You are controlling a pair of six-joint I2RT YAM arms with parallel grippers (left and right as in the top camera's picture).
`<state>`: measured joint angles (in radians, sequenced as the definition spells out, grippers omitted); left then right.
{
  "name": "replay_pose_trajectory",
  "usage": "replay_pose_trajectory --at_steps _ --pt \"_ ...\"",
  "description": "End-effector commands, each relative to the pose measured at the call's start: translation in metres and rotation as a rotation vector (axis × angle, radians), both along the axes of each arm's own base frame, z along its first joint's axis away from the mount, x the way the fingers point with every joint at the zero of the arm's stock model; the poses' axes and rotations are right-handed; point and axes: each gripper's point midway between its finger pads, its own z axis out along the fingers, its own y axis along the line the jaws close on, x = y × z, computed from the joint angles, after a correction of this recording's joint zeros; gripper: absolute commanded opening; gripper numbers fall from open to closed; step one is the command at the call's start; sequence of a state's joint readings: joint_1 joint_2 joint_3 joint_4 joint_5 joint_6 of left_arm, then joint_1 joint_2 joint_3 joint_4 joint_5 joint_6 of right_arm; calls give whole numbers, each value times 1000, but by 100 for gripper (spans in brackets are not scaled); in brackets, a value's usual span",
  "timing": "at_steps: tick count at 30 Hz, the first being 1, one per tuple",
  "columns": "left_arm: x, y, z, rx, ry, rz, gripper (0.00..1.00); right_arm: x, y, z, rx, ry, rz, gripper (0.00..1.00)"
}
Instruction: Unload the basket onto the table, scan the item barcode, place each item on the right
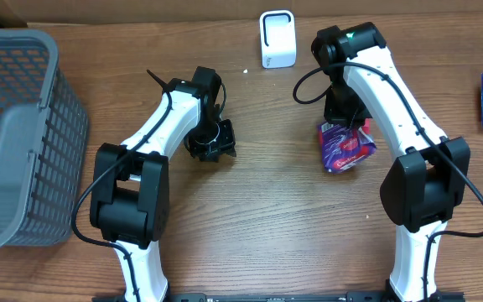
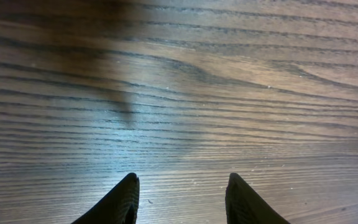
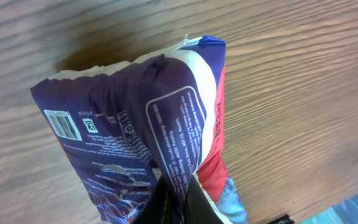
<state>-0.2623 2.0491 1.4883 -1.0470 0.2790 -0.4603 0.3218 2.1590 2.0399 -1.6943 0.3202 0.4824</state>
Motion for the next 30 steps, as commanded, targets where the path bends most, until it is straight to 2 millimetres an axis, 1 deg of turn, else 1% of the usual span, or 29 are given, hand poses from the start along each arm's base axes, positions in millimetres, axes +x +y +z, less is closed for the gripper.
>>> replay_pose_trajectory --at_steps 1,7,13,19,21,24,30 --pt "4 -8 4 -31 -16 -25 38 3 -13 17 -102 -99 -55 4" --pt "5 -8 4 -32 -18 -24 39 4 -5 13 -98 -103 -38 4" --pt "5 -8 4 -32 -20 -25 39 1 16 7 -100 -96 16 4" --pt "5 -8 4 -32 -20 -25 40 -7 46 -14 -114 -55 72 4" --pt "6 -8 4 -32 -21 -25 40 -11 59 -21 -123 -44 96 4" --pt "6 -8 4 -32 -21 -25 42 -19 78 -25 -117 -38 125 4" --pt "5 -8 4 -32 -20 -25 43 -36 118 -30 -55 -39 180 5"
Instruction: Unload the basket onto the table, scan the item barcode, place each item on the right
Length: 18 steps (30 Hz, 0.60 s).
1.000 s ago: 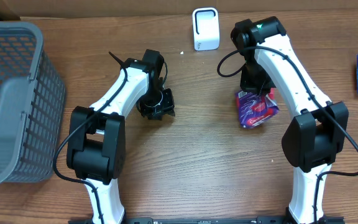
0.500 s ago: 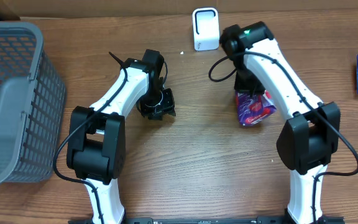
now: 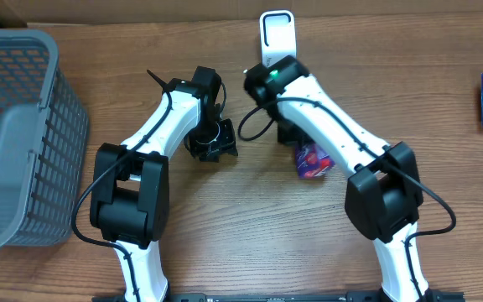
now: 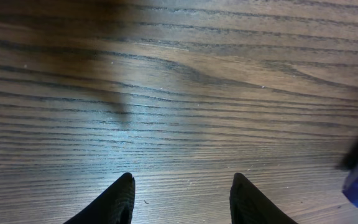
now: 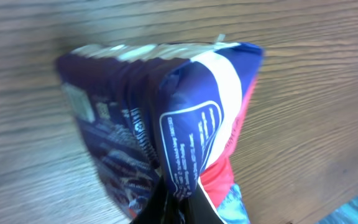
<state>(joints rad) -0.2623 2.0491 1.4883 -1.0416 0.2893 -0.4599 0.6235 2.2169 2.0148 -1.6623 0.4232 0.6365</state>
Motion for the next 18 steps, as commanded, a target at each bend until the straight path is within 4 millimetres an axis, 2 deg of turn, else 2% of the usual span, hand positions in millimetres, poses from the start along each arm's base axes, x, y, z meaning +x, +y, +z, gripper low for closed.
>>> replay_pose_trajectory --at_steps 1,5,9,10,12,13,14,18 --pt "4 -6 4 -21 -17 -25 44 -14 30 -11 80 33 6 7" --pt "4 -6 4 -19 -13 -25 46 -27 66 -19 218 81 15 13" --pt "3 -6 4 -19 -11 -25 46 -34 90 -22 332 131 49 19" --pt "3 -6 4 -19 -11 -25 46 -35 94 -22 355 142 62 24" --pt "3 -6 4 -18 -11 -25 47 -34 95 -19 364 151 89 39" --pt "3 -6 4 -18 -11 -25 47 -33 94 -18 367 153 101 52" --pt "3 -6 4 -18 -10 -25 49 -30 91 -13 369 153 105 70" --pt "3 -6 4 -18 -11 -25 53 -18 80 9 386 133 99 80"
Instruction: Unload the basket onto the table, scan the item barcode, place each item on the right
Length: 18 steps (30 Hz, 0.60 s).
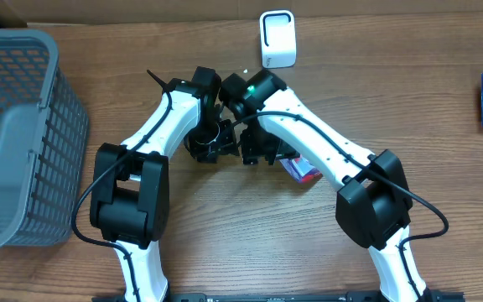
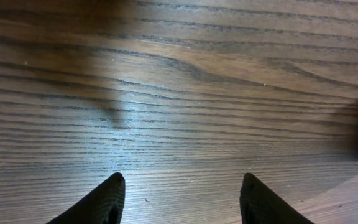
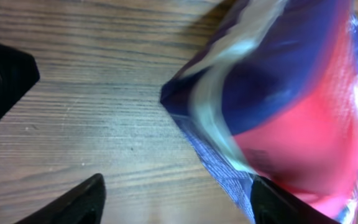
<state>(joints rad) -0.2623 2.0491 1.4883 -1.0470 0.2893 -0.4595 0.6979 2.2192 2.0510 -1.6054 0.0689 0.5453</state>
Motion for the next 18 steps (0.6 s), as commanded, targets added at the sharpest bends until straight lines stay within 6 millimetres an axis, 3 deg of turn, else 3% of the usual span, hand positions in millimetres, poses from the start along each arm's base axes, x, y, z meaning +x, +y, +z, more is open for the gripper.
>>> replay_pose_trajectory --at_steps 1,8,11,14,18 --pt "4 -6 3 -20 -16 -25 53 24 -7 25 66 -43 -6 80" --pt "4 -6 3 -20 -16 -25 55 57 -38 62 187 -72 -6 86" --pt "4 -6 3 -20 -16 -26 56 70 -61 63 202 -74 -31 87" --pt "4 -6 4 -23 -22 -47 56 82 -83 61 218 -74 -55 96" --pt "4 -6 3 -22 -23 -47 58 83 -82 62 394 -21 104 93"
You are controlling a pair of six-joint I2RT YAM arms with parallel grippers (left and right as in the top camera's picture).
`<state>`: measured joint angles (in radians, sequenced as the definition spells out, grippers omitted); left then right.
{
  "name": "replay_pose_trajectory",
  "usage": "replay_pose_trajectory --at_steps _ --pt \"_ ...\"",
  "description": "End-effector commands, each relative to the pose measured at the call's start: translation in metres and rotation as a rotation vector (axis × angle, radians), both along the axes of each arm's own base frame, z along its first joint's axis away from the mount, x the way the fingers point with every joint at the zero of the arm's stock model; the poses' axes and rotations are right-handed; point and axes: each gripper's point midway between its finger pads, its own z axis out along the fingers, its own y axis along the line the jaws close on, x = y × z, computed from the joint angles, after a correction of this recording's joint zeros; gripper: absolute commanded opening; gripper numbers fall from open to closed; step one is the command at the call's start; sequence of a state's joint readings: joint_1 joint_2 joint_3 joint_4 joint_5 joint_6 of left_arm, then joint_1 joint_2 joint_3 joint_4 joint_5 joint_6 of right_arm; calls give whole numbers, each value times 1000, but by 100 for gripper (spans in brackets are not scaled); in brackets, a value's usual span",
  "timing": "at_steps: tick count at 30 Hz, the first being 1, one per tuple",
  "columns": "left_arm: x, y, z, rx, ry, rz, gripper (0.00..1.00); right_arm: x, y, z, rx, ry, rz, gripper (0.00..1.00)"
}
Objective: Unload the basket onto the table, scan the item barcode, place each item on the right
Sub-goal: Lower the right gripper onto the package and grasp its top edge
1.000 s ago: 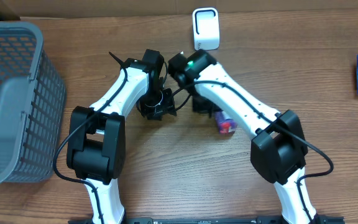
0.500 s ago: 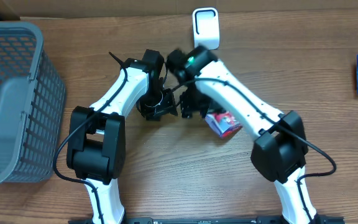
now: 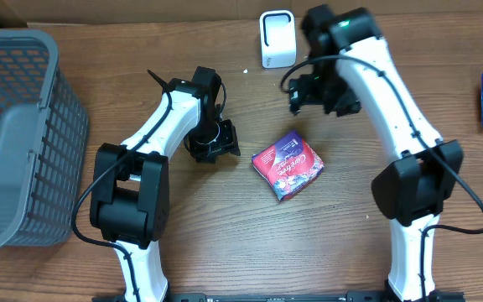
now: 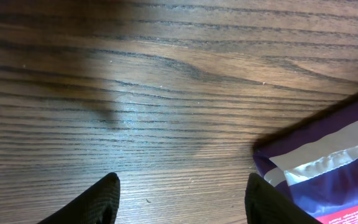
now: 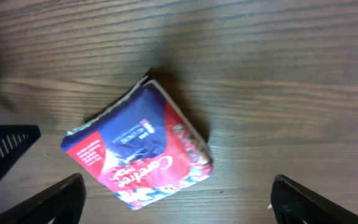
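Note:
The purple and red snack packet [image 3: 288, 165] lies flat on the table, red printed face up, with no barcode showing. The right wrist view sees it from above [image 5: 138, 152], and its corner shows in the left wrist view [image 4: 328, 162]. My left gripper [image 3: 212, 143] is open just left of the packet, low over the wood, with nothing between its fingers [image 4: 182, 199]. My right gripper [image 3: 319, 94] is open and empty, raised well above the table behind the packet [image 5: 179, 199]. The white scanner [image 3: 277, 38] stands at the back centre.
A grey mesh basket [image 3: 15, 134] fills the left side of the table. A small carton and another item lie at the right edge. My left gripper's dark finger [image 5: 5, 149] shows at the left of the right wrist view.
My right gripper was low beside the left one, open at the packet. Now it is raised and back right near the scanner. The packet lies flat right of the left gripper.
My right gripper was shut on the packet right of centre, its barcode side toward the wrist camera. Then it held the packet nearer the middle, then stood open with it beside the left gripper. Now the packet rests on the table and the right arm is away.

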<state>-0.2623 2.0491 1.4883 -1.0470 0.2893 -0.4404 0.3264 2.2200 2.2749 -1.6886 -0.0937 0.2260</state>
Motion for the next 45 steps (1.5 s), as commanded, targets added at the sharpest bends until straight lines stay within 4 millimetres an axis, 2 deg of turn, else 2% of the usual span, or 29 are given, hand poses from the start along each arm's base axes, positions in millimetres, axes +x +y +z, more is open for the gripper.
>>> replay_pose_trajectory --at_steps 1,6,9,13,16,18,23,32,37,41,45 --pt "5 -6 3 -21 -19 -28 59 -2 17 8 212 -2 218 92" --pt "5 -6 3 -21 -19 -28 61 -23 42 -1 459 41 444 80" --pt "4 -6 3 -20 -17 -28 62 -29 46 -24 461 70 462 73" --pt "4 -6 3 -20 -16 -29 64 -31 44 -60 449 83 463 71" --pt "3 -6 3 -20 -14 -32 64 -32 31 -87 370 104 416 71" --pt "3 -6 3 -19 -13 -31 65 -33 24 -96 350 112 405 72" --pt "5 -6 3 -21 -20 -31 66 -38 22 -103 360 130 397 71" --pt "5 -6 3 -21 -20 -32 66 -42 31 -103 400 134 404 61" --pt "5 -6 3 -21 -20 -31 66 -43 31 -117 399 136 375 51" --pt "5 -6 3 -21 -21 -32 66 -36 33 -127 393 114 304 39" --pt "5 -6 3 -21 -20 -32 66 -28 35 -128 389 99 244 19"
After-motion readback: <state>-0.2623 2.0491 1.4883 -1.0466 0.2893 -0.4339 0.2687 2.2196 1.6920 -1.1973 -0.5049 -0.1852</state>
